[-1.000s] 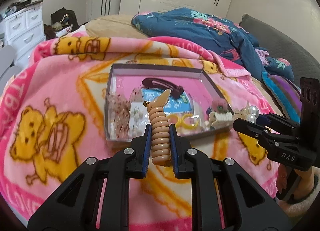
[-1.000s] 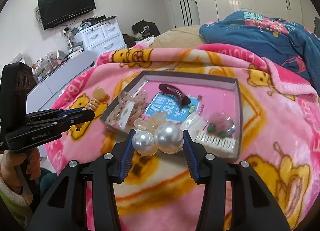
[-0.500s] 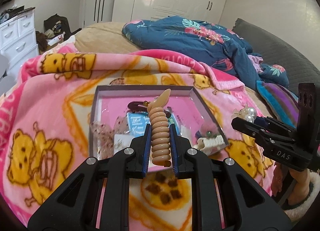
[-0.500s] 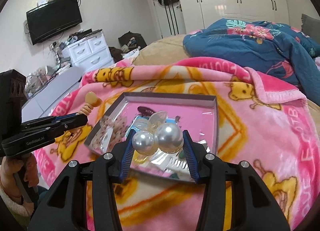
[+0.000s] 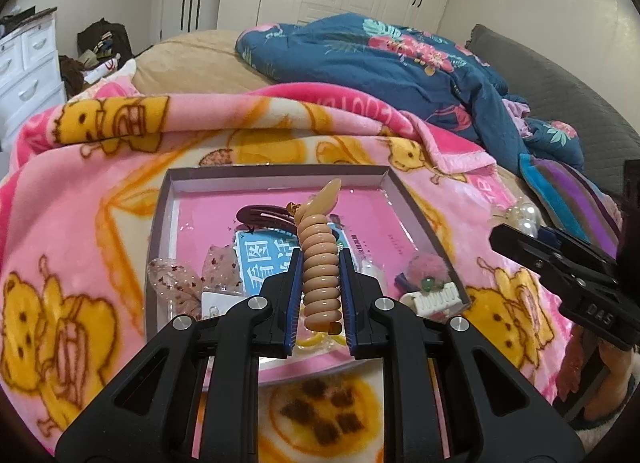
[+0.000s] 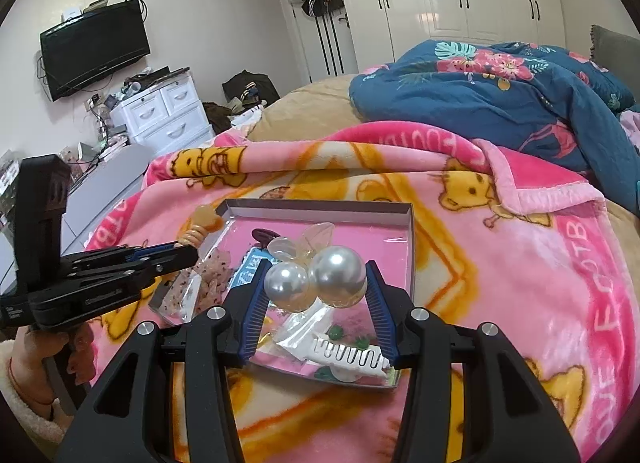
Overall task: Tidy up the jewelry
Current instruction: 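Carry hair tie into the box and release with left tool while right tool releases pearl earrings there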
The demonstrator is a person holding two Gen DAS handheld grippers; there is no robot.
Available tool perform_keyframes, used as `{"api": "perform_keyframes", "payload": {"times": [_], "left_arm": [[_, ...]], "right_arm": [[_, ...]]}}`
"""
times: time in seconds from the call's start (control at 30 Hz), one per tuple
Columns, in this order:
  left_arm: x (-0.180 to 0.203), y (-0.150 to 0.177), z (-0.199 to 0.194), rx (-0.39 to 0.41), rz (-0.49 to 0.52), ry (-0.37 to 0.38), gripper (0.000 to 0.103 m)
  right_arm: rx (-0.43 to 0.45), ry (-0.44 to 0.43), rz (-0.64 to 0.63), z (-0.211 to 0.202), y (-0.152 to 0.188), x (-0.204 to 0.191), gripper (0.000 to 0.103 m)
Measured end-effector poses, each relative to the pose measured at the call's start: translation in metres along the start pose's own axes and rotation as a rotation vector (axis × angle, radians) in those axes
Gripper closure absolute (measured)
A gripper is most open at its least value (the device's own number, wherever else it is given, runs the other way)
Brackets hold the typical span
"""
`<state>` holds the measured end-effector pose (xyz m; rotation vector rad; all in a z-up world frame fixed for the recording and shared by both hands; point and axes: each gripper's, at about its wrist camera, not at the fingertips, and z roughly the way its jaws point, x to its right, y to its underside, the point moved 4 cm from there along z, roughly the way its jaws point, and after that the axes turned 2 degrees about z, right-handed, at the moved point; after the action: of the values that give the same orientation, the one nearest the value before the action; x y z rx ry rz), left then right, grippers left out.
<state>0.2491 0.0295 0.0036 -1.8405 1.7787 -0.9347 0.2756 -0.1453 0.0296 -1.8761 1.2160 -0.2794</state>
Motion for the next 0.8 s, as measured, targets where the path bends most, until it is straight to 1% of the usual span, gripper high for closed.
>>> {"api": "perform_keyframes", "payload": {"times": [0.2,0.4,0.6,0.8], "left_arm": [[-0.006,0.003,0.020,-0.037,-0.002,-0.023,0.092],[-0.016,0.012,0.036,-0.075,-0.016,-0.034,0.092],[-0.025,0.015,0.046,-0.097,-0.023,-0.044,0.092],[-0.033,0.017,0.053,-0.108,-0.040,-0.048,0.092]], "right_arm": [[-0.036,-0.006,-0.012,0.016,0.011,-0.005,0.058],[-0.092,-0.022,-0.040,0.036,0.030,-0.018,0.058],[-0.145,-0.030,-0.061,0.057,0.047,-0.030,0.058],[-0.176,-0.037,-0.085,0.071,0.058,-0.041,0.058]]}}
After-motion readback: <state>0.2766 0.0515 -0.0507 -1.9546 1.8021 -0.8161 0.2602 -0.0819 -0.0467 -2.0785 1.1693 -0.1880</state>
